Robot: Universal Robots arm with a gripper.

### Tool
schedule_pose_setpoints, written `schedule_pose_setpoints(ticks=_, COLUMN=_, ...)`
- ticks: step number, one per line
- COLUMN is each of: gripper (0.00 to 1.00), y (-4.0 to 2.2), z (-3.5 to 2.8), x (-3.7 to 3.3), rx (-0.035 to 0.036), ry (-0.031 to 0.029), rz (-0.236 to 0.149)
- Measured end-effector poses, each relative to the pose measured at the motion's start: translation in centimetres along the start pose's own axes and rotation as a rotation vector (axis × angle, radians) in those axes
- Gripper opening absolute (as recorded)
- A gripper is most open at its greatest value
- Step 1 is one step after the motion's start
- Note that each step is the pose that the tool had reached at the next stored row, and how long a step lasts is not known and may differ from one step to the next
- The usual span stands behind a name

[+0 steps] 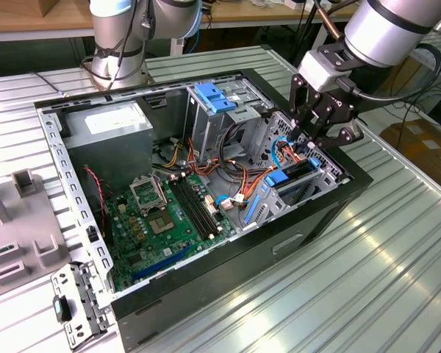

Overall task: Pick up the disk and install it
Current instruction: 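Insert the second disk wire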

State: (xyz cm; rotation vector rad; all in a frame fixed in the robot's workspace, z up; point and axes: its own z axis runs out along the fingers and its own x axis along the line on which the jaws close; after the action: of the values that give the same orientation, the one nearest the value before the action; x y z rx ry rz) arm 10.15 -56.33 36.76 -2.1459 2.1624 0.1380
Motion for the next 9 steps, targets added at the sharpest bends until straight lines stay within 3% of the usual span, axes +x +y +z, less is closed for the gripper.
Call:
schedule_pose_setpoints(ticks=2, gripper=0.22, y=0.00, z=0.00, x=0.01, rx=0.0000, ry=-0.0001, rz=0.000)
schedule_pose_setpoints(ticks=4, gripper=0.16, y=0.00, z=0.00, x=0.01, rx=0.0000, ry=0.0000, rz=0.000)
schedule_pose_setpoints(ticks=9, gripper=0.16, y=0.00, z=0.00, x=0.03, rx=0.0000, ry=0.0000, rz=0.000)
